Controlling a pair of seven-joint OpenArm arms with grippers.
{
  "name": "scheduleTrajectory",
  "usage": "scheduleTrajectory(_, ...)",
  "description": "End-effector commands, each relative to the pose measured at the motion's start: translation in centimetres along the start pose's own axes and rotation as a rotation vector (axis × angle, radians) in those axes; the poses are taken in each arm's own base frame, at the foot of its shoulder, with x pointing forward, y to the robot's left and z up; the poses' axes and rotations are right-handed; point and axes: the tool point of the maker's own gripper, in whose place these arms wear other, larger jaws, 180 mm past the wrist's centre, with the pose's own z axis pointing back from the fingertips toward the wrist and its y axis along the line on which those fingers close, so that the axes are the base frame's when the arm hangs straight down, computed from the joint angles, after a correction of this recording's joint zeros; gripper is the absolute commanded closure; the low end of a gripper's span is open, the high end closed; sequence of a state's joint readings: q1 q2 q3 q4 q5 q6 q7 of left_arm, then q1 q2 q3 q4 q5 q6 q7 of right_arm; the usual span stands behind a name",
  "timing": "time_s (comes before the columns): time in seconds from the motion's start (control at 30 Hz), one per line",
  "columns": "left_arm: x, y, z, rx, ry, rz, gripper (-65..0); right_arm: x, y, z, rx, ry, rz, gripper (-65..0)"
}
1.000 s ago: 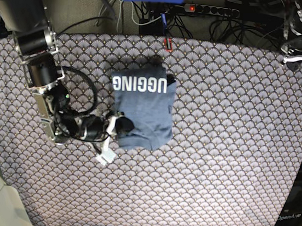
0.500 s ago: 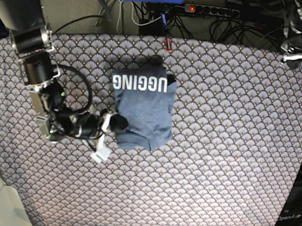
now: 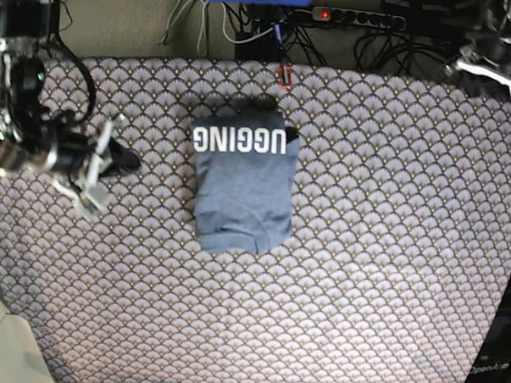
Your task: Fold the T-shirt properly
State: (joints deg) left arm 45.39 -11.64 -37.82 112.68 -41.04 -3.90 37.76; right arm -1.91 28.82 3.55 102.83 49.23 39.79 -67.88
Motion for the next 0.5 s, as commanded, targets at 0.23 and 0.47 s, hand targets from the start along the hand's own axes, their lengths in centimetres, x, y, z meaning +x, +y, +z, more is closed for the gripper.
scheduleTrajectory(0.23, -8.7, -2.1, 1.4, -0.033, 0.249, -0.217, -0.4, -9.2, 2.0, 7.0, -0.120, 0.158, -0.081, 0.0)
scheduleTrajectory(0.47, -15.7, -4.1, 2.3, -0.076, 0.418, -0.435, -0.4, -18.2, 4.6, 10.0, -0.181, 0.386, -0.118, 0.0)
